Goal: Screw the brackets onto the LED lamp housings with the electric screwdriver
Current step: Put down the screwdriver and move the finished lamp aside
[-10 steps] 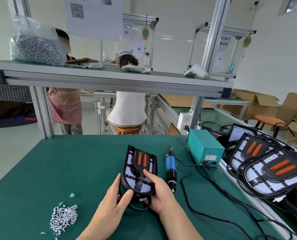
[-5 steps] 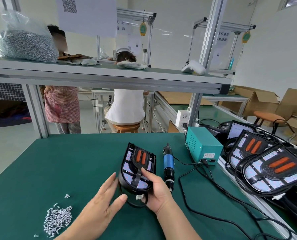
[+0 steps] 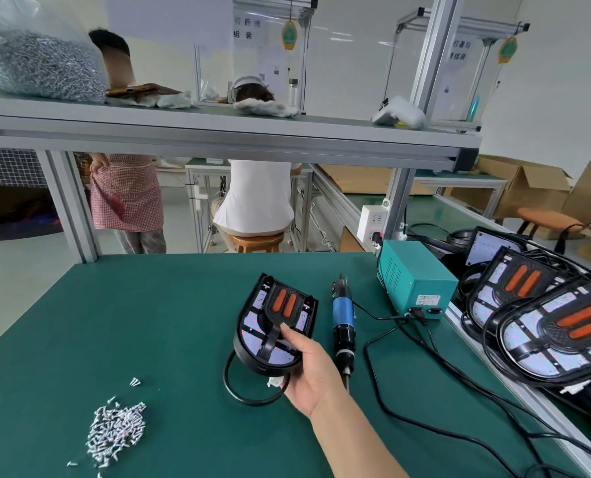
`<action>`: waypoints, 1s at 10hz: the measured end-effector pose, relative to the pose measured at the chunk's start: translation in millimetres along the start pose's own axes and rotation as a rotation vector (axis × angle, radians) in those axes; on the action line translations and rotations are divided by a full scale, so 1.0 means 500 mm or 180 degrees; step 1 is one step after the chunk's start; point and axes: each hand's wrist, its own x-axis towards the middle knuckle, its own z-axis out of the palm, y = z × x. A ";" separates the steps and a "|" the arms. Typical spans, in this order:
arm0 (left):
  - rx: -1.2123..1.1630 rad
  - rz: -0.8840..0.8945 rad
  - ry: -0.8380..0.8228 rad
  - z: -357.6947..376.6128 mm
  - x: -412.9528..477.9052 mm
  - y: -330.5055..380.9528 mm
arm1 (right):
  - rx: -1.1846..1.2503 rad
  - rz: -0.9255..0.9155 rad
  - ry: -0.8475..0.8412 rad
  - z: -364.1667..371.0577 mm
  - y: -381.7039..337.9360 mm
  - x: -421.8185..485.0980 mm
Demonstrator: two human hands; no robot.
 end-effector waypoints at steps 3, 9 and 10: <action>-0.0485 0.0055 0.0990 -0.191 0.058 0.189 | -0.0024 -0.0077 -0.0099 -0.010 -0.005 -0.010; -0.3905 -0.0972 0.1811 -0.236 0.125 0.123 | -0.1330 -0.0084 -0.0697 0.001 0.003 -0.028; -0.4035 -0.0819 0.1610 -0.242 0.123 0.122 | -0.1285 -0.0089 -0.0622 -0.003 -0.002 -0.032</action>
